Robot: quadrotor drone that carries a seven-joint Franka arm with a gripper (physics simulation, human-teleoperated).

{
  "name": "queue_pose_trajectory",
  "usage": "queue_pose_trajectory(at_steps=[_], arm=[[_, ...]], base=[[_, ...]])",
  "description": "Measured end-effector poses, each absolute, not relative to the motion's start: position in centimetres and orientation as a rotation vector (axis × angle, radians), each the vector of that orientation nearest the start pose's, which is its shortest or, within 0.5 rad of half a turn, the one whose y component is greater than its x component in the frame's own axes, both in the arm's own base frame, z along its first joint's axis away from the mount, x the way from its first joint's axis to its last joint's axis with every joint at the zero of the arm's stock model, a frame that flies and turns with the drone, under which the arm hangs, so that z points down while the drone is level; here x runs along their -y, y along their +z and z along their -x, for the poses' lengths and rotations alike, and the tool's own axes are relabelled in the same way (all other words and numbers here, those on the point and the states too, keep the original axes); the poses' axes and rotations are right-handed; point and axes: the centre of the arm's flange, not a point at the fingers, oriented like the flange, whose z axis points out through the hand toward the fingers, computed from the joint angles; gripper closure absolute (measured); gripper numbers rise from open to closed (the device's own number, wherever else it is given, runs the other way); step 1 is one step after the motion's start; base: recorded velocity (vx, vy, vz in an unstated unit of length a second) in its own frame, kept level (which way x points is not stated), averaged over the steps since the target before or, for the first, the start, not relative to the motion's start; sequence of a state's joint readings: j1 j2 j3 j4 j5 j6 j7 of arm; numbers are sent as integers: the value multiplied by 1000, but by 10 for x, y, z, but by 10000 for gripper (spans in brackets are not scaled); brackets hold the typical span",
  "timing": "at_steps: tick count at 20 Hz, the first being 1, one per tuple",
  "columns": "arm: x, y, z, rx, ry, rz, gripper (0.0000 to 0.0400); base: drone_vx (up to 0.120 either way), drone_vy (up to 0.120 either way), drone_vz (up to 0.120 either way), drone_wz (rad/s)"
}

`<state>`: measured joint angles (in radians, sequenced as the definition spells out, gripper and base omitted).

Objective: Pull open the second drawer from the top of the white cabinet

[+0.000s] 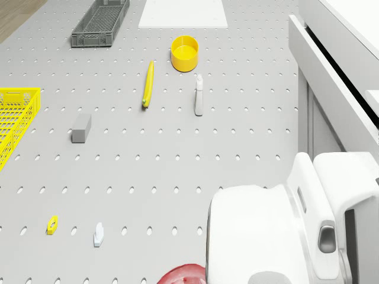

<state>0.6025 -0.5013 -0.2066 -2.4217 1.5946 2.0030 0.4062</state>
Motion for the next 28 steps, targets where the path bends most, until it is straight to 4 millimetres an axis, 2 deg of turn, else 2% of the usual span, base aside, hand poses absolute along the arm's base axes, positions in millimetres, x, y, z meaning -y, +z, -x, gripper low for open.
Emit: queue_pose_trajectory(at_steps=[1,3,5,7,8,9,10,14,16,18,19,20,21,23,24,25,28], arm=[[-208,556,-376,-636,627,1516,197],[-203,550,-377,-600,595,1513,239],[-200,543,-377,-574,572,1506,258],[-195,546,-377,-585,585,1500,269],[-191,556,-375,-627,622,1509,185],[-186,556,-375,-608,596,1526,197],[-182,561,-374,-636,623,1526,151],[-171,556,-375,-626,616,1517,193],[-165,550,-376,-599,596,1509,236],[-158,556,-375,-625,619,1509,192],[-154,557,-375,-631,624,1511,182],[-150,562,-374,-655,645,1513,135],[-146,554,-375,-622,613,1516,167],[-138,552,-376,-615,610,1506,219],[-133,555,-375,-630,625,1504,196],[-129,552,-376,-613,609,1506,216],[-115,562,-374,-656,647,1510,132]], base=[[0,0,0,0],[0,0,0,0],[0,0,0,0],[0,0,0,0],[0,0,0,0],[0,0,0,0],[0,0,0,0],[0,0,0,0],[0,0,0,0],[0,0,0,0],[0,0,0,0],[0,0,0,0],[0,0,0,0],[0,0,0,0],[0,0,0,0],[0,0,0,0],[0,0,0,0]])
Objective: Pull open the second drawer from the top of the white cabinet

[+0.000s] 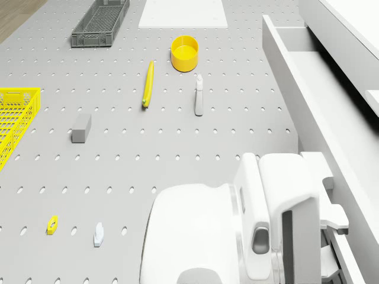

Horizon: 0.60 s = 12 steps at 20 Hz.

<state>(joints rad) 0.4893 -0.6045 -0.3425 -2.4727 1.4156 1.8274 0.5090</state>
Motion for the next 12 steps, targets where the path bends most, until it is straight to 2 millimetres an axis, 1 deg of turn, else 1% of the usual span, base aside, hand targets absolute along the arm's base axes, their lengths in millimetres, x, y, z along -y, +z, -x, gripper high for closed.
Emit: queue_pose_trajectory(at_steps=[1,3,6,7,9,10,11,12], arm=[[-109,567,-372,-654,638,1528,99],[-100,562,-373,-634,620,1527,144],[-89,557,-374,-628,618,1517,184],[-85,549,-376,-602,594,1517,205],[-76,548,-376,-600,597,1507,242],[-72,548,-376,-602,599,1503,251],[-68,549,-376,-614,611,1500,247],[-63,556,-375,-634,628,1505,188]], base=[[0,0,0,0],[0,0,0,0],[0,0,0,0],[0,0,0,0],[0,0,0,0],[0,0,0,0],[0,0,0,0],[0,0,0,0]])
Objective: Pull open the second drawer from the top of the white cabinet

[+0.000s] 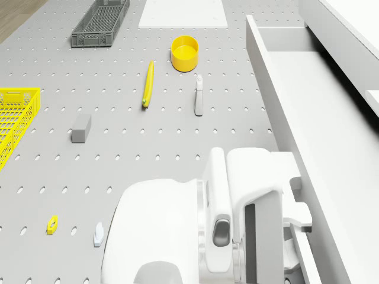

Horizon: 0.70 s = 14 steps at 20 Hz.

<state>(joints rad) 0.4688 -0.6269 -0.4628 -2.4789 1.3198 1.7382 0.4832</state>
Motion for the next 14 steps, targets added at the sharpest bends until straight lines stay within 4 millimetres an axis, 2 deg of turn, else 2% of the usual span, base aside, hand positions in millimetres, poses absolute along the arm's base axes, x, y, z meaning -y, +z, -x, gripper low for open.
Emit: queue_pose_trajectory(at_steps=[1,5,6,8,11,14], arm=[[-58,552,-375,-614,611,1506,214],[-41,551,-376,-628,624,1499,226],[-35,557,-375,-645,639,1501,176],[-25,565,-372,-663,650,1514,104],[-11,560,-374,-642,630,1513,159],[2,556,-374,-632,623,1508,192]], base=[[0,0,0,0],[0,0,0,0],[0,0,0,0],[0,0,0,0],[0,0,0,0],[0,0,0,0]])
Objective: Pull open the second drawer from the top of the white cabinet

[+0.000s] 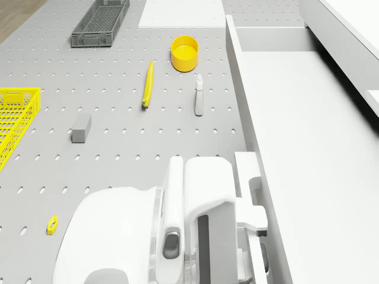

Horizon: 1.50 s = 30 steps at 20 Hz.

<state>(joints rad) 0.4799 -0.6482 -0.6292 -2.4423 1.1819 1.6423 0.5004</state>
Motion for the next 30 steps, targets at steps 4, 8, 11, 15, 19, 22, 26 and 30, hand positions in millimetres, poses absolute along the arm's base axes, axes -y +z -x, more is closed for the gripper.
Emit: queue_pose_trajectory(at_steps=[4,8,11,15,19,22,26,30], arm=[[23,557,-374,-630,622,1509,180],[41,545,-377,-597,595,1505,245],[52,548,-377,-609,607,1497,257],[60,551,-376,-626,623,1488,159],[63,552,-376,-618,618,1486,122],[64,552,-376,-614,616,1486,110],[65,552,-377,-612,614,1485,104],[65,552,-377,-611,614,1485,101]], base=[[0,0,0,0],[0,0,0,0],[0,0,0,0],[0,70,0,0],[0,120,0,0],[0,120,0,0],[0,0,0,0],[0,0,0,0]])
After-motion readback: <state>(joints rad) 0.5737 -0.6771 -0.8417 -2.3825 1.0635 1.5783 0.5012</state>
